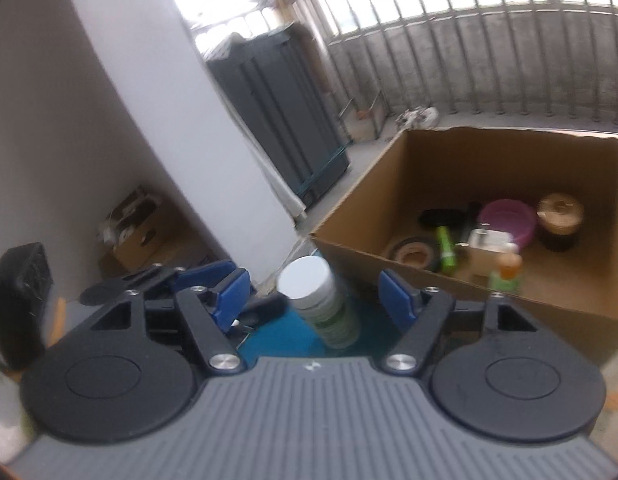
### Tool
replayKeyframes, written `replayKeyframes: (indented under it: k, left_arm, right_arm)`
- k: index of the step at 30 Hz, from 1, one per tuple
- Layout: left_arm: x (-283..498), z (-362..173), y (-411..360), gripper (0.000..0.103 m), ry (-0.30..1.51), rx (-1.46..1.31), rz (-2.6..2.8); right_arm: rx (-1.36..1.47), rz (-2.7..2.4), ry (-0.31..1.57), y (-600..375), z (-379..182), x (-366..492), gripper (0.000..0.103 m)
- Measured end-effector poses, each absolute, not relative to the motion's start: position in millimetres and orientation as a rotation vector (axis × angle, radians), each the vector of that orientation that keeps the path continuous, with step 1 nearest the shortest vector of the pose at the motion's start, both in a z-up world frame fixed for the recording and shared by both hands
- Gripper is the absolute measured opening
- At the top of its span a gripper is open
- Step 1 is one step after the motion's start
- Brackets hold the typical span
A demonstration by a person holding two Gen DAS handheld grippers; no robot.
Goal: Organize rigid objects
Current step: 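Move the open right tool to the white supplement jar, then close the right tool around the white supplement jar and lift it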
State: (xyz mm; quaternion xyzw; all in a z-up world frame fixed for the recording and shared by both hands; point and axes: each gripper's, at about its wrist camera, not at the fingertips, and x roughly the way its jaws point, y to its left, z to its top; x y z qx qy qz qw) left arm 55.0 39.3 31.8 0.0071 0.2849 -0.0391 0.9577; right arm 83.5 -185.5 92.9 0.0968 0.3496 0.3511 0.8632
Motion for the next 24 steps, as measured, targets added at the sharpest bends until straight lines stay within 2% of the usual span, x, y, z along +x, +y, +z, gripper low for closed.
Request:
replayKeyframes:
  k: [4, 9, 19, 24]
  left_arm:
    - [76.8, 9.8, 45.4, 0.072, 0.635, -0.007, -0.073]
    - [98.7, -10.4, 54.8, 0.065, 0.676, -0.063, -0.083]
    - [114.1, -19.2, 61.3, 0.064, 0.688, -0.136, -0.135]
    - [114.3, -22.9, 57.8, 0.058, 0.696, -0.154, -0.15]
  right_arm:
    - [0.17, 0.756, 0.781, -151.9, 83.2, 97.2, 0.071]
    - [0.121, 0.737, 0.832, -122.3, 66.2, 117.9, 0.071]
    - [0.091, 0.743, 0.901, -98.3, 41.8, 146.1, 0.071]
    - [0.084, 0.75, 0.914, -91.2, 33.5, 153.9, 0.071]
